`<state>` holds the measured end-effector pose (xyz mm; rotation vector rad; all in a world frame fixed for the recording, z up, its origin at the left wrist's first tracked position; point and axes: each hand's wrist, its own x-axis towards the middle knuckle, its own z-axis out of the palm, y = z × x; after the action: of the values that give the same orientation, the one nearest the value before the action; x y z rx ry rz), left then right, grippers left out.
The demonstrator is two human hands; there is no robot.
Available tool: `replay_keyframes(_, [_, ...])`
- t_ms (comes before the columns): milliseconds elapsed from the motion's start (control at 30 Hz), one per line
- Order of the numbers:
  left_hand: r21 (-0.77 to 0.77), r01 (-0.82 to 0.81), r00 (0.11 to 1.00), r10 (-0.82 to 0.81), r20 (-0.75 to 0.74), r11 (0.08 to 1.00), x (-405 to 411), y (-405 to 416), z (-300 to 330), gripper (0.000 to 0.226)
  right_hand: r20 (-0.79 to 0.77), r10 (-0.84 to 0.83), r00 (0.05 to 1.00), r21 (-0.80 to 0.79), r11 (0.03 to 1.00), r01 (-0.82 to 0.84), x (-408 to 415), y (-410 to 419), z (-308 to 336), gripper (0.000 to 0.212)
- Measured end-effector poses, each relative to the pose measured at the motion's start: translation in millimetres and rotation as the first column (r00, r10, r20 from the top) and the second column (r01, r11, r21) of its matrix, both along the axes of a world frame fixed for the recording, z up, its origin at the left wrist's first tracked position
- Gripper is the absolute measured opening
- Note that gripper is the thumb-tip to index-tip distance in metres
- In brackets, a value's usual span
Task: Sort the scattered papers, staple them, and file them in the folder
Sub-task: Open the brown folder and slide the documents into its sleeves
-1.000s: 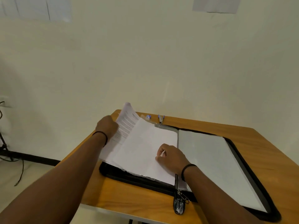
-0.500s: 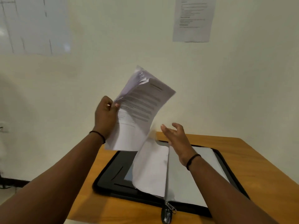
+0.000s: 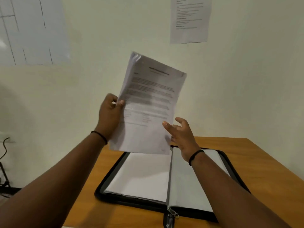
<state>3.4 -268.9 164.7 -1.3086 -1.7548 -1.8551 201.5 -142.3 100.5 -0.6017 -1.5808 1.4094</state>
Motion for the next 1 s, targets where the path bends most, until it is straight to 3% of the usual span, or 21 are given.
replay_keyframes(133, [-0.046,0.264,0.935,-0.244,0.257,0.963,15,15,-41,0.026,-0.185,0.078,0.98,-0.072,0.993,-0.092,17,15,-15,0.04])
replay_keyframes(233, [0.038,0.504,0.775,-0.471,0.422,0.863,36,32,-57,0.024,-0.21,0.066,0.975,-0.051,0.996,-0.078,39,24,-21,0.034])
replay_keyframes(333, [0.063,0.669,0.644,-0.621,0.447,0.74,57,50,-62,0.04,-0.177,-0.033,0.984,0.027,0.999,0.039,57,30,-15,0.03])
replay_keyframes(500, [-0.006,0.665,0.665,-0.588,0.459,0.747,79,74,-74,0.032,-0.159,-0.112,0.981,0.058,0.991,0.122,81,36,-25,0.039])
replay_keyframes(700, [-0.072,0.646,0.65,-0.497,0.575,0.76,94,97,-140,0.023,0.003,-0.158,0.987,-0.005,0.987,0.158,97,42,-89,0.03])
replay_keyframes(833, [-0.088,0.674,0.633,-0.512,0.58,0.734,91,115,-135,0.023,0.068,-0.105,0.992,0.014,0.994,0.105,109,65,-83,0.031])
replay_keyframes(933, [-0.175,0.721,0.621,-0.513,0.592,0.671,88,131,-126,0.018,0.0,-0.014,1.0,-0.059,0.998,0.014,117,84,-83,0.032])
replay_keyframes(1000, [-0.278,0.703,0.663,-0.463,0.588,0.655,83,144,-123,0.039,-0.02,-0.058,0.998,-0.074,0.996,0.057,120,95,-88,0.034])
